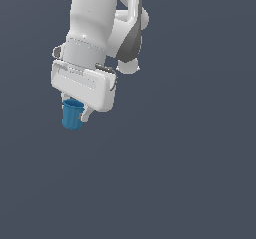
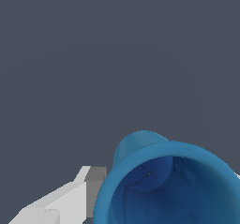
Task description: Pick up the object and move it to a goal position.
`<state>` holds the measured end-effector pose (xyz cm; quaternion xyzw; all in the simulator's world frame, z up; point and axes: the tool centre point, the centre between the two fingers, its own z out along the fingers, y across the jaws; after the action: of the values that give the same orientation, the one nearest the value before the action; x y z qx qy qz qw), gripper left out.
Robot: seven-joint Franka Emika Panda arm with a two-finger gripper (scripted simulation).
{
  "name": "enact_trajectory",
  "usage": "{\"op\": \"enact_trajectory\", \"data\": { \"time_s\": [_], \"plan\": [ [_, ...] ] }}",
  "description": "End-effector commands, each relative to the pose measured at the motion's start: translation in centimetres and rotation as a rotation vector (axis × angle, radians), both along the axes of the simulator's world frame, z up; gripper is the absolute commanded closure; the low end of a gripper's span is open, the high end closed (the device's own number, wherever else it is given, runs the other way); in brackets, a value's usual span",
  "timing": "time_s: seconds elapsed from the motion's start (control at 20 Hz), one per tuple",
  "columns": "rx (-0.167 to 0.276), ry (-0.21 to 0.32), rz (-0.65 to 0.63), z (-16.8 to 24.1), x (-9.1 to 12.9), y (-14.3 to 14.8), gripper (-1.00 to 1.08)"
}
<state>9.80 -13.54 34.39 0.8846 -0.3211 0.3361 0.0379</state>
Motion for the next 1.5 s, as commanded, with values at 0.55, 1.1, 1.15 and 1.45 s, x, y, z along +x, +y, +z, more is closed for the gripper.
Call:
{"op": "enact_trajectory", "data": {
  "time_s": [0.55, 1.1, 1.15, 1.45],
  "plan": [
    [-0.060, -0.193, -0.108, 9.9, -1.0, -1.7, 1.08],
    [-0.093, -0.284, -0.160, 14.5, -2.2, -2.2, 1.08],
    [-0.095, -0.289, -0.163, 14.7, -2.3, -2.2, 1.08],
    [-0.103, -0.310, -0.175, 15.8, -2.7, -2.2, 1.08]
  ]
}}
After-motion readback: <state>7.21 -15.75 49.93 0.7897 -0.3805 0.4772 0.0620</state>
